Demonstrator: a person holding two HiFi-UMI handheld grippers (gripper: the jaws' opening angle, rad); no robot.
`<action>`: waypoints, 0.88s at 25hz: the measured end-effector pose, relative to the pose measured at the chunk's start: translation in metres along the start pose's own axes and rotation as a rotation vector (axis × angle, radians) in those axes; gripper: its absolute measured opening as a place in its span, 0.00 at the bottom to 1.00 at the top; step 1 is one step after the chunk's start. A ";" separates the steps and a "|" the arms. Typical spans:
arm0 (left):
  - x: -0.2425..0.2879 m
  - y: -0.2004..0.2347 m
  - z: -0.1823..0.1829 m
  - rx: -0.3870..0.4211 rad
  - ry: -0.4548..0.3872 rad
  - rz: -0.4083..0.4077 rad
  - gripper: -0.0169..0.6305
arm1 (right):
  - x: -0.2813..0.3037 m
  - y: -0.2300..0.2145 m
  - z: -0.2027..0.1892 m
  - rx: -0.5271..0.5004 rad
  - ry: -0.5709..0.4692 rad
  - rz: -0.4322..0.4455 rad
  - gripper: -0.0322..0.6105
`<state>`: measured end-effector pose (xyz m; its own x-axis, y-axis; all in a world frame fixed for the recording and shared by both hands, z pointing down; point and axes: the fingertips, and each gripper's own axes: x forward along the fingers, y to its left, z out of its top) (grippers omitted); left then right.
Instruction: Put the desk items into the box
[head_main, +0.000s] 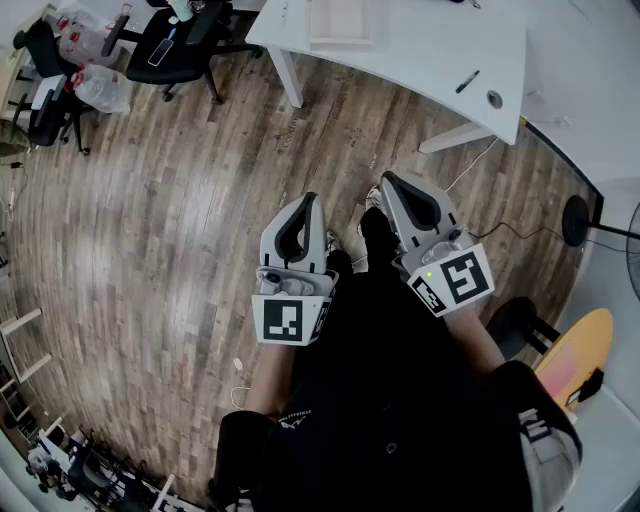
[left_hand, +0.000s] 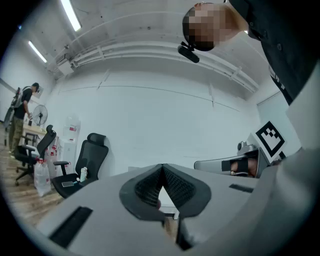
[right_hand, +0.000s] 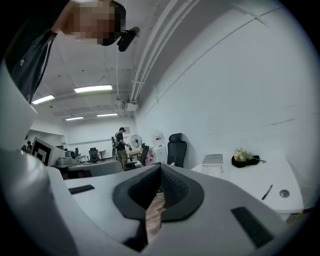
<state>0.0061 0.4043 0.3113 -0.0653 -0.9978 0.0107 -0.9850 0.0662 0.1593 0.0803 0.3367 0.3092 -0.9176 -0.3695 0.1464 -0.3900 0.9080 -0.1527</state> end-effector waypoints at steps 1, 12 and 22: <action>-0.008 -0.007 0.004 0.019 -0.005 0.004 0.04 | -0.009 0.005 0.002 -0.001 -0.002 0.001 0.05; -0.011 -0.049 0.030 0.061 -0.038 0.019 0.04 | -0.045 0.008 0.023 -0.014 -0.021 0.035 0.05; 0.022 -0.082 0.018 0.088 -0.011 0.046 0.04 | -0.062 -0.042 0.024 0.016 -0.041 0.055 0.05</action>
<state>0.0828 0.3765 0.2809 -0.1116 -0.9937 0.0053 -0.9912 0.1117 0.0716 0.1514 0.3163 0.2830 -0.9399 -0.3272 0.0974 -0.3398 0.9240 -0.1755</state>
